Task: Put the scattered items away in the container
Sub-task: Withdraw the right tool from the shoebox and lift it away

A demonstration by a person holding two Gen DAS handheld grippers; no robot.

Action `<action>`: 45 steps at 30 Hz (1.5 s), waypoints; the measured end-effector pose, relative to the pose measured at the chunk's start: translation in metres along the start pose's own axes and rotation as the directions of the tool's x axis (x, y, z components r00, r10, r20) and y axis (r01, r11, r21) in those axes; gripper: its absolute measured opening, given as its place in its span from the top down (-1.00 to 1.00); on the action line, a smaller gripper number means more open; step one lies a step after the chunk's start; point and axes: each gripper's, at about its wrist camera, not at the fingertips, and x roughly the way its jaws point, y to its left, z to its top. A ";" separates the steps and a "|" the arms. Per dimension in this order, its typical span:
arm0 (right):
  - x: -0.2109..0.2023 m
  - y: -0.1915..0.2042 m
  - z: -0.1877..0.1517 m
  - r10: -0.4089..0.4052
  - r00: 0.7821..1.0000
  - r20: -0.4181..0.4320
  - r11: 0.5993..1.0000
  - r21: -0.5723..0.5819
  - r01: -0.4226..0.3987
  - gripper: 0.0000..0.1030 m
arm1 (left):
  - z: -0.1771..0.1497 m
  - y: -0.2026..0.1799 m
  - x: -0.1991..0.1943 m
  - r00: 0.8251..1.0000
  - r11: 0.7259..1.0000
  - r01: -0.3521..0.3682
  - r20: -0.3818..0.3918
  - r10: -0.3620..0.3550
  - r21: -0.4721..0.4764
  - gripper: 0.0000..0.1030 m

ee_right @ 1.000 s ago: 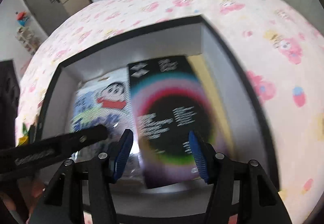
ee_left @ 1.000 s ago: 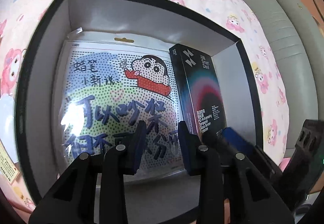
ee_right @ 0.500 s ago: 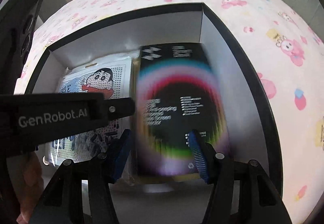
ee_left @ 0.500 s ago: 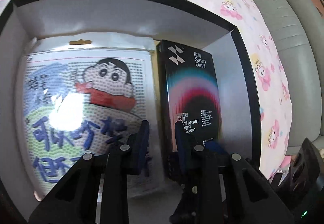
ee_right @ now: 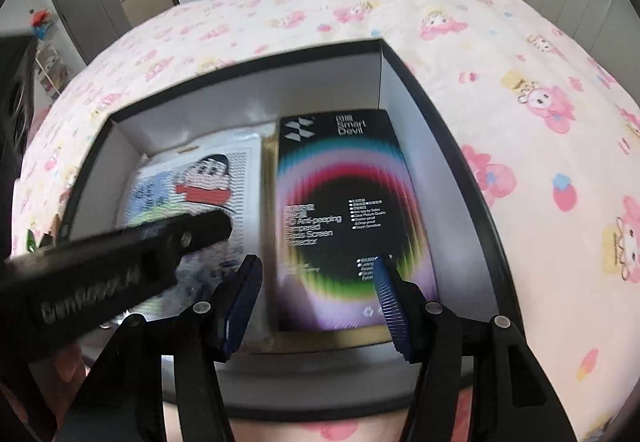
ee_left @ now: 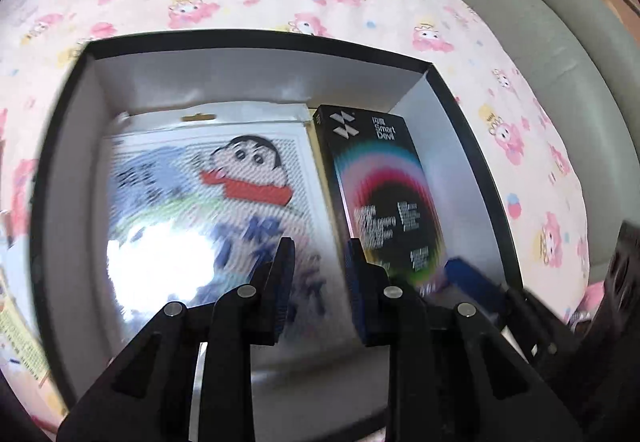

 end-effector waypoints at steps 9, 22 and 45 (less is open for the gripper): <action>-0.070 0.045 -0.029 0.028 0.989 0.145 0.997 -0.071 -0.018 -0.06 | -0.030 0.003 -0.086 0.992 0.998 -0.041 0.125 0.034 0.055 0.47; -0.132 0.078 -0.070 0.087 0.974 0.208 0.994 -0.084 -0.071 -0.06 | -0.095 0.022 -0.170 0.983 0.993 -0.047 0.182 0.027 0.104 0.28; -0.133 0.181 -0.115 0.147 0.976 0.159 0.960 -0.261 -0.102 -0.06 | -0.160 0.107 -0.210 0.978 0.998 -0.053 0.203 0.056 -0.017 0.29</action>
